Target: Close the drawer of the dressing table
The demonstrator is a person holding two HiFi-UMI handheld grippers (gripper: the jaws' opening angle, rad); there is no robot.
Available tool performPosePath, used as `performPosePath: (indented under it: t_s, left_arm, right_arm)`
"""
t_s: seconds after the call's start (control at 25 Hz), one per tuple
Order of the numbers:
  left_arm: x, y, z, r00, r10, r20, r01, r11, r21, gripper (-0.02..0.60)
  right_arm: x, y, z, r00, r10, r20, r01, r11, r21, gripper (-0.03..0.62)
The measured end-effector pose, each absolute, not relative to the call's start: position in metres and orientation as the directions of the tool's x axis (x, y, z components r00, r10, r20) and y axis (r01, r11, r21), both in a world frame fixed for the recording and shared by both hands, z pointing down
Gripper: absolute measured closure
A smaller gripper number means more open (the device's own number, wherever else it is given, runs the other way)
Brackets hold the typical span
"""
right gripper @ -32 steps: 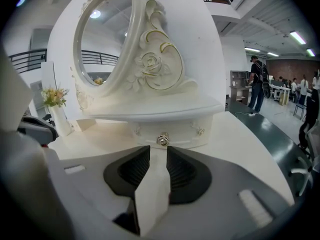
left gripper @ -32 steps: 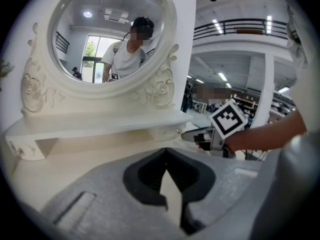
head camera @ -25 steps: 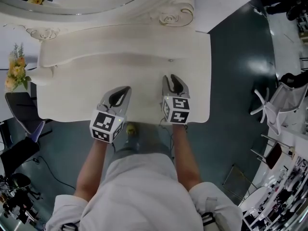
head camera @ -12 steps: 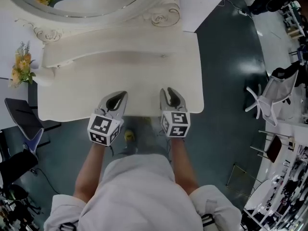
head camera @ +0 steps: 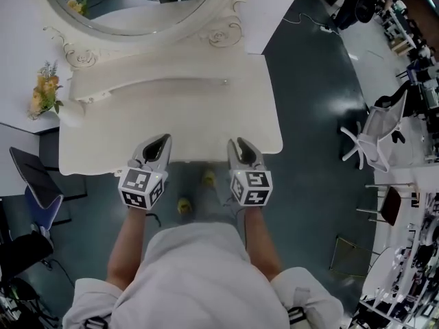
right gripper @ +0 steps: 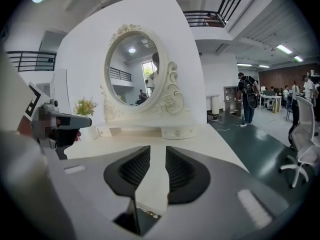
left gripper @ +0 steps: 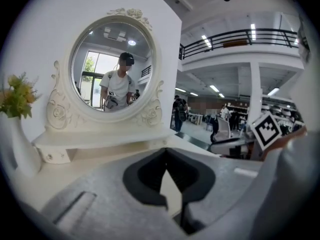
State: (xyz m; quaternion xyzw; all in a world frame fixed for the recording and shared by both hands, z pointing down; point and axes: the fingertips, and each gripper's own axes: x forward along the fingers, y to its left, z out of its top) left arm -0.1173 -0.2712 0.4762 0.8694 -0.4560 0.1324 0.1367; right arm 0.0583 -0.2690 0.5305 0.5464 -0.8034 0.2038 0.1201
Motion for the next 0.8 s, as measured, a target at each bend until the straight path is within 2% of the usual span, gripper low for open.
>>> performPosePath:
  t_s: [0.8]
  left_arm:
    - [-0.143,-0.189,0.4,0.595,-0.777,0.205,-0.798,-0.603,0.03,0.581]
  right_arm:
    - [0.044,-0.17,0.447,-0.312,-0.913,0.264,-0.947,0.275,-0.167,0.517]
